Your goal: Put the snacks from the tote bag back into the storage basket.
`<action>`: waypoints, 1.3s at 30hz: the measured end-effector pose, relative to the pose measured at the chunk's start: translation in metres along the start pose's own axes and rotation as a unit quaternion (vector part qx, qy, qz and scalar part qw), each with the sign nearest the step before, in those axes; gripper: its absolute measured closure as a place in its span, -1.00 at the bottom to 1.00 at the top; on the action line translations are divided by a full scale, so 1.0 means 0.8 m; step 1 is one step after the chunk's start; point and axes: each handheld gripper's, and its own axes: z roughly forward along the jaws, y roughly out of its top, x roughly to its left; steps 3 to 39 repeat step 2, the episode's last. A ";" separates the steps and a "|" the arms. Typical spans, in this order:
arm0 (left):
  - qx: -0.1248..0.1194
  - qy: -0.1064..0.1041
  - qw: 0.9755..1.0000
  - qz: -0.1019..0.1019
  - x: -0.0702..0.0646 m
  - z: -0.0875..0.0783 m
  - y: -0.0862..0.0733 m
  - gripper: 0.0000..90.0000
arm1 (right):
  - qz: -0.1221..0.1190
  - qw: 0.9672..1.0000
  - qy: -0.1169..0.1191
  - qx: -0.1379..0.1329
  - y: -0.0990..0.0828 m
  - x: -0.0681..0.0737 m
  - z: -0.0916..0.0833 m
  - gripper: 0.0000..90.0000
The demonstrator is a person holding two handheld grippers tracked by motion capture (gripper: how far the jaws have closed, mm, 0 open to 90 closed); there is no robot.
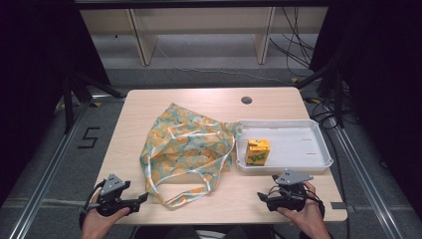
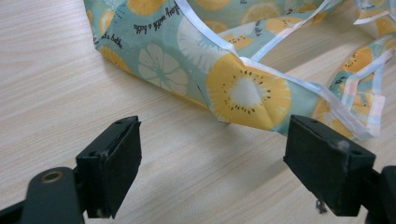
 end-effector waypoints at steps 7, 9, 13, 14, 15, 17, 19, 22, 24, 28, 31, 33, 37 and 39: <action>-0.001 -0.001 1.000 -0.005 0.000 0.001 0.000 -0.59 | 0.004 1.000 0.004 0.000 0.000 0.000 0.001 -0.57; -0.001 -0.001 1.000 -0.005 0.000 0.001 0.000 -0.59 | 0.004 1.000 0.004 0.000 0.000 0.000 0.001 -0.57; -0.001 -0.001 1.000 -0.005 0.000 0.001 0.000 -0.59 | 0.004 1.000 0.004 0.000 0.000 0.000 0.001 -0.57; -0.001 -0.001 1.000 -0.005 0.000 0.001 0.000 -0.59 | 0.004 1.000 0.004 0.000 0.000 0.000 0.001 -0.57; -0.001 -0.001 1.000 -0.005 0.000 0.001 0.000 -0.59 | 0.004 1.000 0.004 0.000 0.000 0.000 0.001 -0.57; -0.001 -0.001 1.000 -0.005 0.000 0.001 0.000 -0.59 | 0.004 1.000 0.004 0.000 0.000 0.000 0.001 -0.57; -0.001 -0.001 1.000 -0.005 0.000 0.001 0.000 -0.59 | 0.004 1.000 0.004 0.000 0.000 0.000 0.001 -0.57; -0.001 -0.001 1.000 -0.005 0.000 0.001 0.000 -0.59 | 0.004 1.000 0.004 0.000 0.000 0.000 0.001 -0.57; -0.001 -0.001 1.000 -0.005 0.000 0.001 0.000 -0.59 | 0.004 1.000 0.004 0.000 0.000 0.000 0.001 -0.57; -0.001 -0.001 1.000 -0.005 0.000 0.001 0.000 -0.59 | 0.004 1.000 0.004 0.000 0.000 0.000 0.001 -0.57; -0.001 -0.001 1.000 -0.005 0.000 0.001 0.000 -0.59 | 0.004 1.000 0.004 0.000 0.000 0.000 0.001 -0.57; -0.001 -0.001 1.000 -0.005 0.000 0.001 0.000 -0.59 | 0.004 1.000 0.004 0.000 0.000 0.000 0.001 -0.57; -0.001 -0.001 1.000 -0.005 0.000 0.001 0.000 -0.59 | 0.004 1.000 0.004 0.000 0.000 0.000 0.001 -0.57; -0.001 -0.001 1.000 -0.005 0.000 0.001 0.000 -0.59 | 0.004 1.000 0.004 0.000 0.000 0.000 0.001 -0.57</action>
